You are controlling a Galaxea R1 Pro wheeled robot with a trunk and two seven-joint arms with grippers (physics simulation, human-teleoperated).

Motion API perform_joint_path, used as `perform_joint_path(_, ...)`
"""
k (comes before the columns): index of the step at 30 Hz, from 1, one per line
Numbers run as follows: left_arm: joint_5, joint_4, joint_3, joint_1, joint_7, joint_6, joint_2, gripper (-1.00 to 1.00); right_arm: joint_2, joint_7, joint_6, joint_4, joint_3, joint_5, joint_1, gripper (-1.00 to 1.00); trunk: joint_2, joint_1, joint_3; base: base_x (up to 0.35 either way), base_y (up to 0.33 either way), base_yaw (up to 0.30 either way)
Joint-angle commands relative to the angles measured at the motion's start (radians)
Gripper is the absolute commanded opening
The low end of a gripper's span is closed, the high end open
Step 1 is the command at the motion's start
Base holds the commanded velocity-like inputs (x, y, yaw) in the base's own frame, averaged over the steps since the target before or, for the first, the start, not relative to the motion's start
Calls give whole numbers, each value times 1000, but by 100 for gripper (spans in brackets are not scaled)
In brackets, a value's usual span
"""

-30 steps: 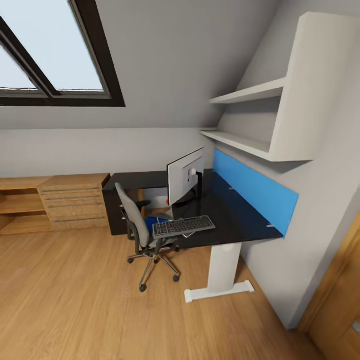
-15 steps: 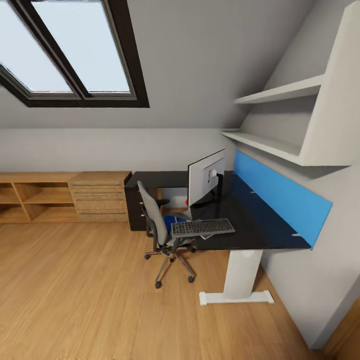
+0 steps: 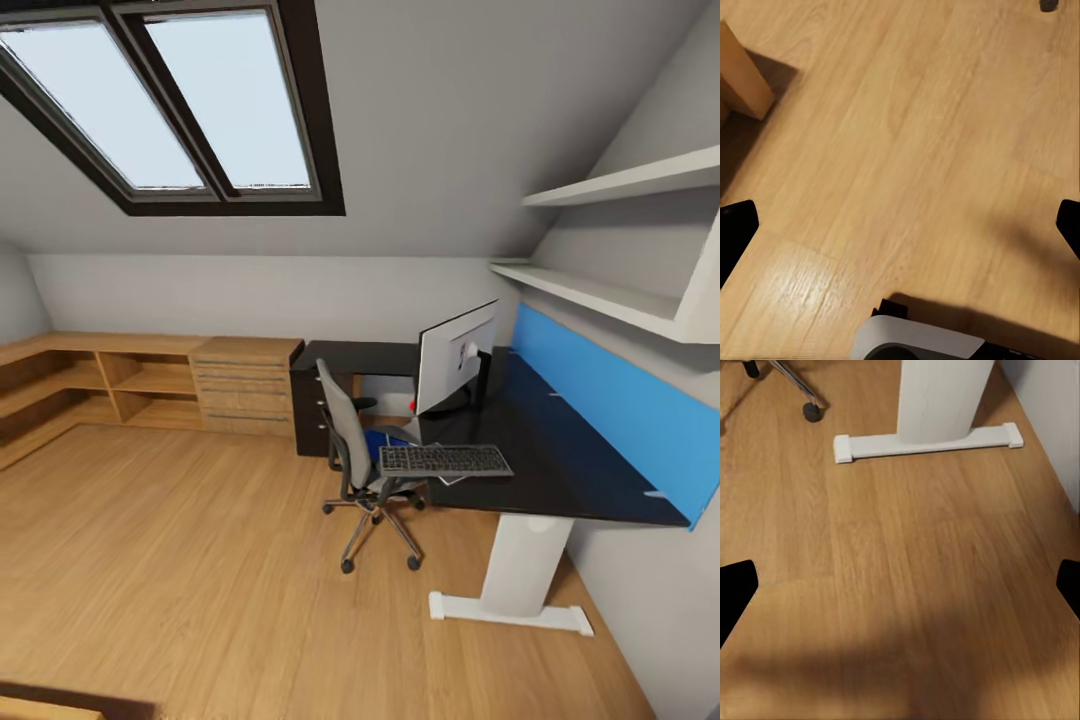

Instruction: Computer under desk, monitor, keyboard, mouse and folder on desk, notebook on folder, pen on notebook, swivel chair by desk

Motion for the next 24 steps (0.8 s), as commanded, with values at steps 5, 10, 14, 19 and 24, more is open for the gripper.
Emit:
perform_joint_path(5,-1,-1,7,0,-4,-1,0,100,0,4,-4,0,-1,-6,0,100,-1,0,-2,0,0,276)
perform_joint_path(10,-1,-1,7,0,-4,-1,0,100,-1,4,-4,0,0,-6,0,100,-1,0,-2,32,1,203)
perform_joint_path(14,-1,-1,7,0,-4,-1,0,100,-4,5,-4,0,1,-6,0,100,-1,0,-2,214,58,56)
perform_joint_path(19,-1,-1,7,0,-4,-1,0,100,-5,5,-4,0,1,-6,0,100,-1,0,-2,284,142,16)
perform_joint_path(24,-2,-1,7,0,-4,-1,-1,100,-6,5,-4,0,1,-6,-1,100,-1,0,-2,289,217,2)
